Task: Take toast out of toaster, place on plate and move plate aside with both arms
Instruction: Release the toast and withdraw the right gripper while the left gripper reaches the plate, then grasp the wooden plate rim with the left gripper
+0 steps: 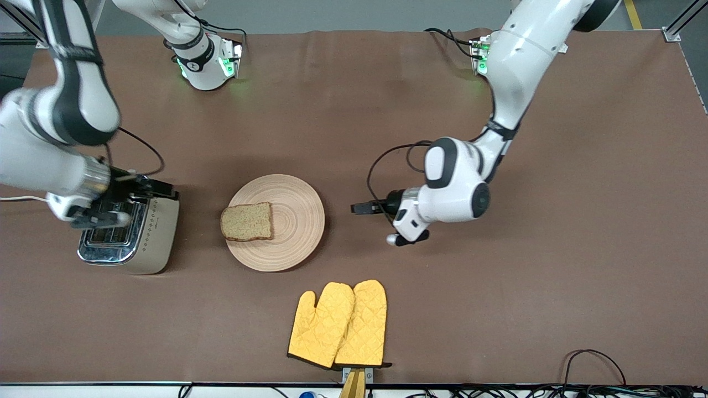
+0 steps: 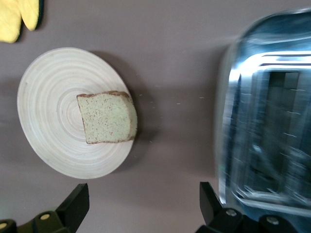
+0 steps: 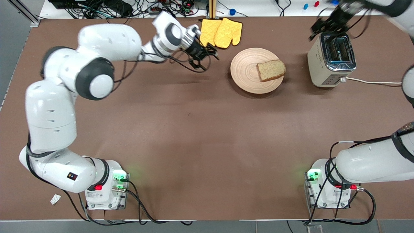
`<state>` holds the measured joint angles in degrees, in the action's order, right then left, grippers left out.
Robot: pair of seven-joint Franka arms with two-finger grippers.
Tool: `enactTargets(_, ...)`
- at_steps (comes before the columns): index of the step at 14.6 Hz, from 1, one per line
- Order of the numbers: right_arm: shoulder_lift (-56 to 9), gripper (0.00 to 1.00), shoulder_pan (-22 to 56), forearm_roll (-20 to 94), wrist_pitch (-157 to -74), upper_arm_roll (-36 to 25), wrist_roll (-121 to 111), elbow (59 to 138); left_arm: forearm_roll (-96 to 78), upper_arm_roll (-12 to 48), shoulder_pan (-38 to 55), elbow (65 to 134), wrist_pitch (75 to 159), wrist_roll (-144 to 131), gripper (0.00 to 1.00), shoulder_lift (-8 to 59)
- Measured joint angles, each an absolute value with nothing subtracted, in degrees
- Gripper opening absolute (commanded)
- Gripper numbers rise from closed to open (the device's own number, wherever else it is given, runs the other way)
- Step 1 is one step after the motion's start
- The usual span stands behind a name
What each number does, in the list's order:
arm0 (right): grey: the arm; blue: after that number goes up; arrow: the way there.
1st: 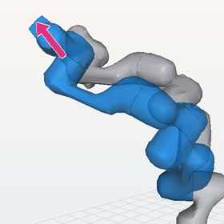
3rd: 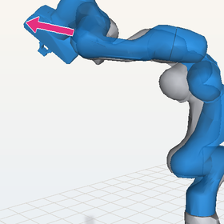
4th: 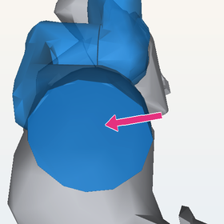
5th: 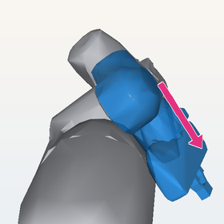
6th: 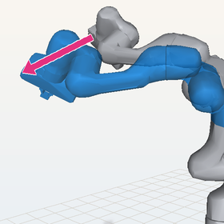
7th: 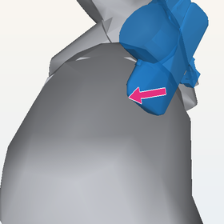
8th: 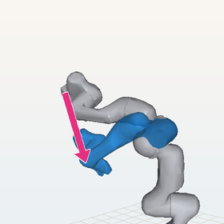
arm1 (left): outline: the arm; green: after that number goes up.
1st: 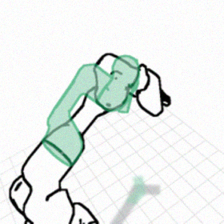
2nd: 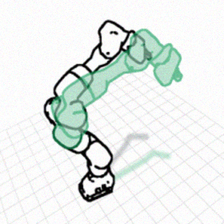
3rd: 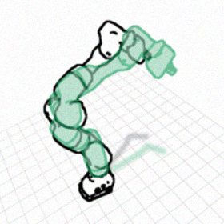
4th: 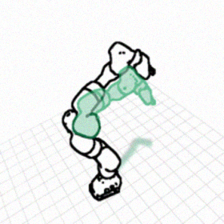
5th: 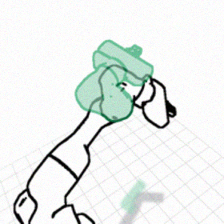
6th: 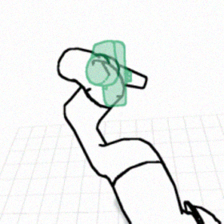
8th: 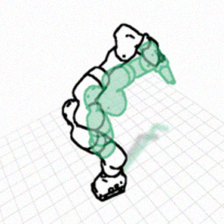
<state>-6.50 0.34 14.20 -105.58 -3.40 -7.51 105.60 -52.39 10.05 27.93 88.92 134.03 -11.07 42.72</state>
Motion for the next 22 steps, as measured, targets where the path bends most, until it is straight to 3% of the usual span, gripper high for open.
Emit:
enactTargets(3,-4.18,1.0,-1.14,8.72,-97.63,-5.58,-7.31,97.86,-55.29,10.04,32.83,84.72,140.5,-11.09,1.0,47.57)
enactTargets(7,-3.97,1.0,-1.36,0.68,-94.48,-5.77,-7.16,90.11,-55.37,10.02,36.08,82.61,147.18,-10.91,0.95,51.39)
enactTargets(9,-3.92,1.0,-1.37,-0.51,-93.76,-5.75,-7.16,88.62,-55.37,10.04,37.71,81.56,149.98,-10.77,0.83,52.89)
enactTargets(13,-3.93,1.0,-1.53,-1.02,-93.71,-5.81,-7.55,88.24,-55.37,9.99,40.14,79.42,153.0,-10.07,0.33,54.89)
enactTargets(16,-3.93,1.0,-1.67,-1.01,-93.72,-5.83,-7.81,88.07,-55.37,9.59,40.11,79.26,153.02,-7.15,0.09,55.44)
enactTargets(22,-4.01,1.0,-1.91,-0.86,-93.4,-5.82,-7.96,88.11,-56.97,11.63,37.89,76.98,152.98,-5.24,0.03,54.28)
